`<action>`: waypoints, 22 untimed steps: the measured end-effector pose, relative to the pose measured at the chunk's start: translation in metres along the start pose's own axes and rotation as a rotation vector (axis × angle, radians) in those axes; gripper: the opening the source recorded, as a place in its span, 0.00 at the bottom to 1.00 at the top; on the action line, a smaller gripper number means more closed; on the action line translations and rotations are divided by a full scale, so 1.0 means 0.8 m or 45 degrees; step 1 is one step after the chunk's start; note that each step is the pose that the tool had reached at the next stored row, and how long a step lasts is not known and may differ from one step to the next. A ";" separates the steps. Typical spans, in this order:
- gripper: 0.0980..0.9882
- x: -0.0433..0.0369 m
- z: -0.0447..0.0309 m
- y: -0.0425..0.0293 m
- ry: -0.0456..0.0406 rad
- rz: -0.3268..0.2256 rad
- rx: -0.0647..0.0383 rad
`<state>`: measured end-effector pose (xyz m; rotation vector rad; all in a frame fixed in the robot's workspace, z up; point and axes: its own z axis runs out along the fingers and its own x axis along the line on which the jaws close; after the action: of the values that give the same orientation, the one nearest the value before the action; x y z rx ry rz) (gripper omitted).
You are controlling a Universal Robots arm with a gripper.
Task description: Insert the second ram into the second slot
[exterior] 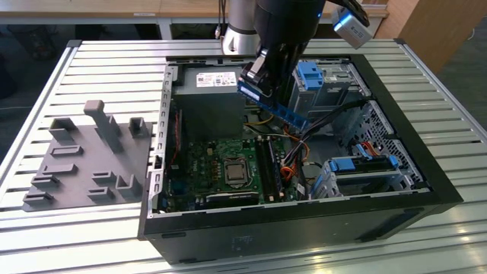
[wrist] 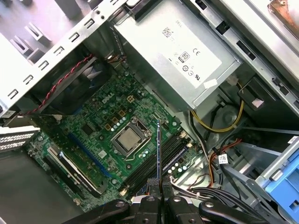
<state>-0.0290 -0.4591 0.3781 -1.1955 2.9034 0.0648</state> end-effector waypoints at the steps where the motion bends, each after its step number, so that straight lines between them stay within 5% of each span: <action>1: 0.04 0.000 0.0000 0.0000 0.000 0.004 0.000; 22: 0.04 0.000 0.0000 0.0000 -0.003 0.076 0.001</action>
<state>-0.0290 -0.4591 0.3781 -1.1083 2.9366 0.0646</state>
